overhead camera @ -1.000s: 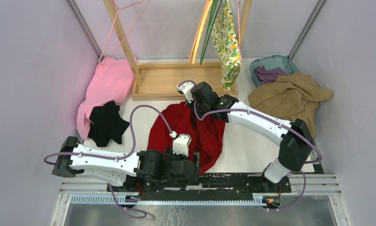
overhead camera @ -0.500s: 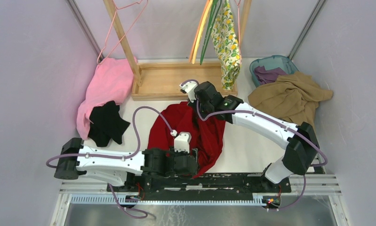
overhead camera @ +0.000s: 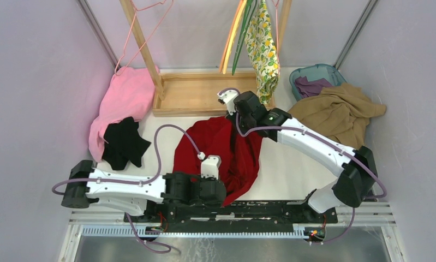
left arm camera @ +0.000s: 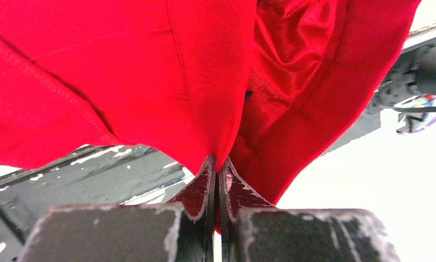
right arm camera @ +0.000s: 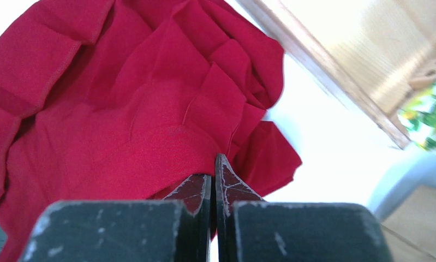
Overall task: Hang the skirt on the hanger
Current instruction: Flatten out the skirt at the center of the board.
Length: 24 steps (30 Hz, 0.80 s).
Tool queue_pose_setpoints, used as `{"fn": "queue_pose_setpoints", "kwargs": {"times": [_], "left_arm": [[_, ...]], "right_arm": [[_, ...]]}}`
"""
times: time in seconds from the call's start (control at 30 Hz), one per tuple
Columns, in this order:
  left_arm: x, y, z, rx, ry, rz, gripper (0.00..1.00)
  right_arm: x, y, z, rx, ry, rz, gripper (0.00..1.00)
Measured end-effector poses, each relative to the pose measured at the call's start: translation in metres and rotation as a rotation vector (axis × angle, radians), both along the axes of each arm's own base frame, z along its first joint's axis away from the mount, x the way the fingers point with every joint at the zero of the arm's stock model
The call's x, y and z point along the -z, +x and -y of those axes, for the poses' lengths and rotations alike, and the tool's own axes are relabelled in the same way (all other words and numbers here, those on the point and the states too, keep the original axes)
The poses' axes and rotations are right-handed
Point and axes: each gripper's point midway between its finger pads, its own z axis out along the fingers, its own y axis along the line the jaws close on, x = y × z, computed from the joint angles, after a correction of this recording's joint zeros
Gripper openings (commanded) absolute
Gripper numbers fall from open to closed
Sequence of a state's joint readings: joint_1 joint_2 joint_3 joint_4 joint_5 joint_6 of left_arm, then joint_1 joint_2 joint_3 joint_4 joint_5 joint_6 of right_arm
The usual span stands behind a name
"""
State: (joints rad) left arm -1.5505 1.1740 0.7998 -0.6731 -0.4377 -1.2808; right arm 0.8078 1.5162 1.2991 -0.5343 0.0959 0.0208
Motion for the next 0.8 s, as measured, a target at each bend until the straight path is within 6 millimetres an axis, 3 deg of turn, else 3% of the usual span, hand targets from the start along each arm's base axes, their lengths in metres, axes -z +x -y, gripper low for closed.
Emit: {"fn": "queue_pose_setpoints", "kwargs": {"times": [0.07, 0.17, 0.37, 0.47, 0.63, 0.8], "left_arm": [[-0.020, 0.006, -0.008, -0.016, -0.006, 0.017, 0.03], [-0.077, 0.027, -0.015, -0.052, -0.076, 0.063, 0.03], [-0.216, 0.090, -0.050, -0.185, -0.175, 0.256, 0.03], [-0.265, 0.107, -0.062, -0.207, -0.169, 0.339, 0.03], [-0.302, 0.125, -0.079, -0.228, -0.099, 0.424, 0.04], [-0.315, 0.131, -0.100, -0.261, -0.062, 0.468, 0.04]], "right_arm": [[-0.010, 0.001, 0.013, 0.031, -0.002, 0.014, 0.01], [-0.036, 0.003, 0.029, 0.079, 0.002, 0.045, 0.01], [-0.134, 0.011, 0.053, 0.172, 0.084, 0.199, 0.01], [-0.187, 0.007, 0.071, 0.225, 0.139, 0.288, 0.01], [-0.246, -0.012, 0.108, 0.309, 0.200, 0.392, 0.01], [-0.272, -0.033, 0.130, 0.337, 0.247, 0.420, 0.01]]}}
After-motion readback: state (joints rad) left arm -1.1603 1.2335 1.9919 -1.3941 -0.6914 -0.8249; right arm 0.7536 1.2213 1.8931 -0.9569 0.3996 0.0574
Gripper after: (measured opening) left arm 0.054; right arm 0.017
